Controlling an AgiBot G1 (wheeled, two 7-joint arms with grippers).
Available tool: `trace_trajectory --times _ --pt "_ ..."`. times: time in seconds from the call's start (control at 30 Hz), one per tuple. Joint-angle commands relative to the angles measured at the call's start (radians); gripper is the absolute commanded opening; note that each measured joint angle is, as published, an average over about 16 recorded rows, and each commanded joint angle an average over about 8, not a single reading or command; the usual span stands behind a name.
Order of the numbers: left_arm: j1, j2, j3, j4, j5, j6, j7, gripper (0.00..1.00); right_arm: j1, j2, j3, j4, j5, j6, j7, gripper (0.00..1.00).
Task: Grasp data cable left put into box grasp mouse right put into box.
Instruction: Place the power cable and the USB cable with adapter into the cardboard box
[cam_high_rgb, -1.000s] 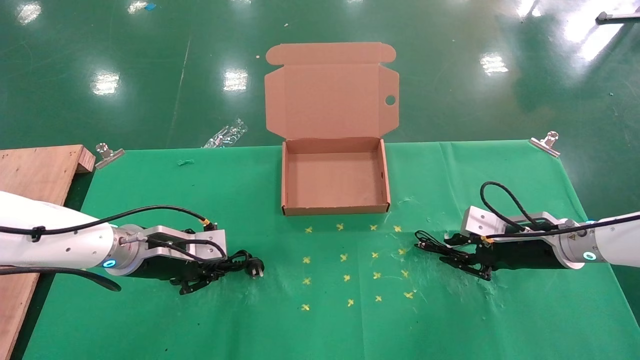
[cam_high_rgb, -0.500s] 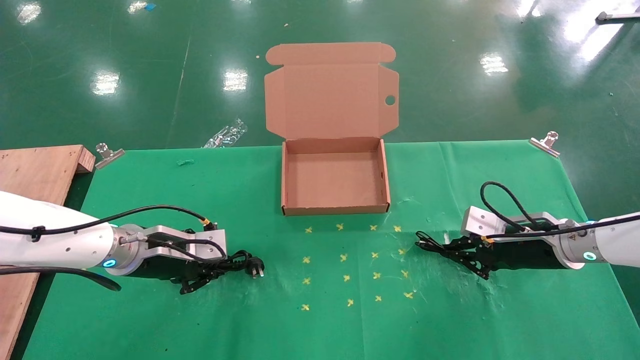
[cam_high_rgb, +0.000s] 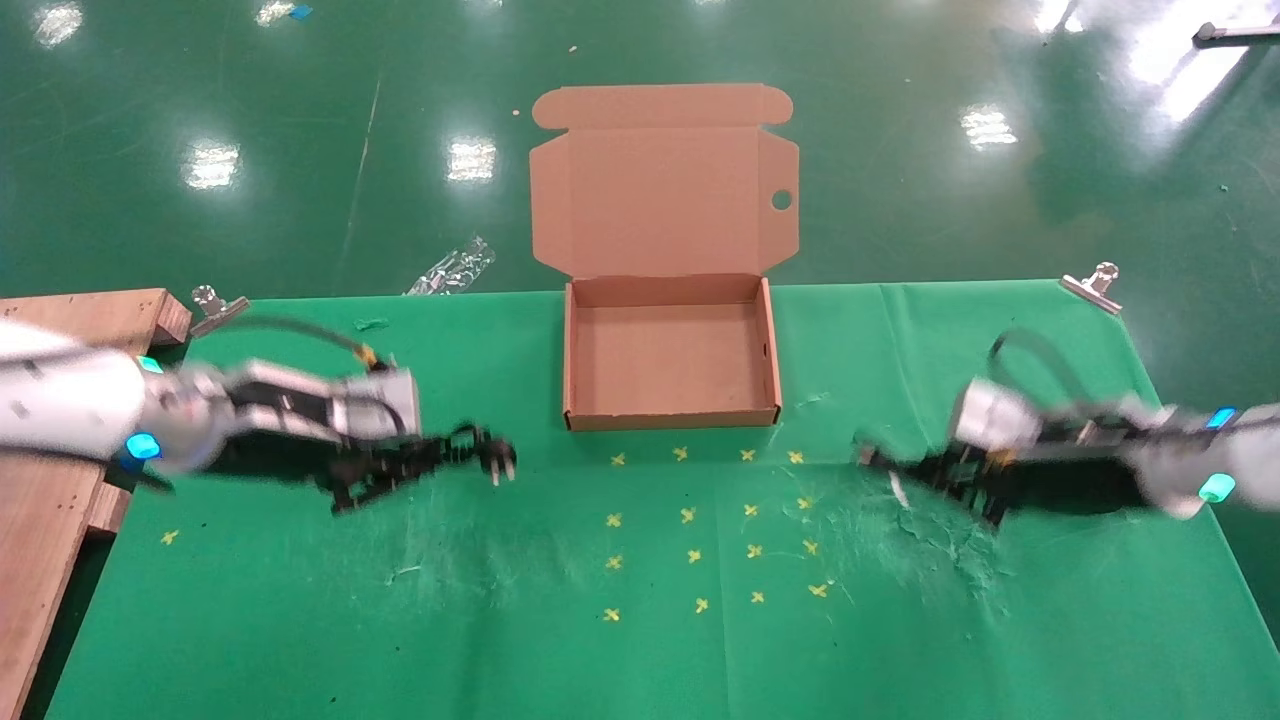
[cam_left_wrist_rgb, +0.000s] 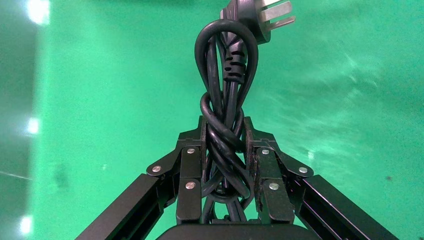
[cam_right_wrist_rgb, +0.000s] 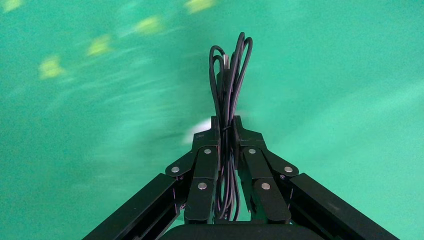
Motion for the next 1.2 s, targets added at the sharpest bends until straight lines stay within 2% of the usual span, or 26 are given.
trace_trajectory --times 0.03,0.23,0.43,0.6,0.77,0.8,1.03,1.07,1.2 --pt "-0.041 -0.008 -0.015 0.002 -0.02 0.016 0.01 0.0 0.024 0.018 0.006 0.014 0.004 0.0 0.0 0.0" --pt "-0.119 0.121 -0.032 0.067 -0.052 -0.033 0.011 0.0 0.12 0.082 0.022 0.11 -0.001 0.01 0.043 0.0" --pt "-0.107 0.292 0.001 0.124 0.001 -0.159 0.012 0.0 0.178 0.141 0.031 0.241 -0.006 -0.013 0.119 0.0" --pt "-0.07 0.406 0.078 0.173 0.122 -0.308 -0.011 0.0 0.182 0.189 0.04 0.375 -0.004 -0.032 0.2 0.0" --pt "-0.043 0.44 0.215 0.187 0.219 -0.463 -0.087 0.0 0.155 0.226 0.049 0.495 -0.002 -0.023 0.277 0.0" --pt "-0.042 0.441 0.248 0.187 0.232 -0.488 -0.109 0.08 0.148 0.232 0.051 0.516 -0.001 -0.019 0.291 0.0" --pt "-0.074 0.442 0.442 0.19 0.256 -0.586 -0.263 0.96 0.107 0.265 0.058 0.623 0.0 0.001 0.356 0.0" --pt "-0.081 0.441 0.462 0.19 0.253 -0.593 -0.279 1.0 0.103 0.268 0.059 0.634 0.001 0.002 0.361 0.0" --pt "-0.105 0.44 0.532 0.192 0.239 -0.62 -0.331 1.0 0.089 0.276 0.063 0.669 0.008 0.006 0.376 0.0"
